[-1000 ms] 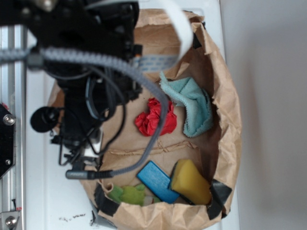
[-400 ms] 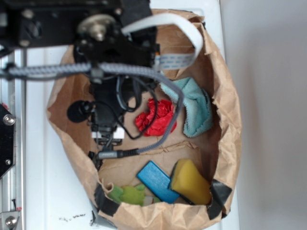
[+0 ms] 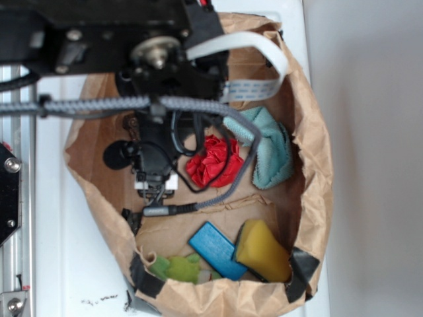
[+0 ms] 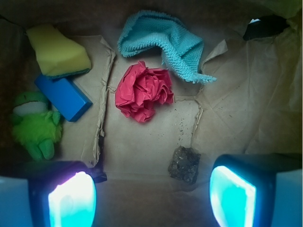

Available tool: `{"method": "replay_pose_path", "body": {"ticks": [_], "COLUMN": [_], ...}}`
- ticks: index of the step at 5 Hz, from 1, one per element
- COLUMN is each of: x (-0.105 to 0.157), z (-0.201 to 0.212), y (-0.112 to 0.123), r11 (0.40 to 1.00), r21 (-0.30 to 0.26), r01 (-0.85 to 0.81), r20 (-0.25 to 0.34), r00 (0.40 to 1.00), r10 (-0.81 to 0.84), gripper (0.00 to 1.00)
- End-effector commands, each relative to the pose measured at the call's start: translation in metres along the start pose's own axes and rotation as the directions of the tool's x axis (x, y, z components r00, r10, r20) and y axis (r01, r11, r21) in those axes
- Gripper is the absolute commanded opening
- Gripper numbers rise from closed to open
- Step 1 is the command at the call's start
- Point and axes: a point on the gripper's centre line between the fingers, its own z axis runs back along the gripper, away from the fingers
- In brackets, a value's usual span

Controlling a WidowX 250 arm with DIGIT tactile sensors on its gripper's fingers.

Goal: Grab the rock.

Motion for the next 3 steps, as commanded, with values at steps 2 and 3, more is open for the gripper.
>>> {"method": "replay_pose_path", "body": {"ticks": [2,3], "x": [0.007,0.002], "z": [0.01,-0.024], "y": [-0.004,0.009], "r11": [1.0,0.999], "r21": [0.011,0.005], "r01": [0.021,0.054], "r20": [0.035,0.022], "r00": [0.999,0.998], "r10": [-0.021,-0.054], "gripper": [1.0,1.0]}}
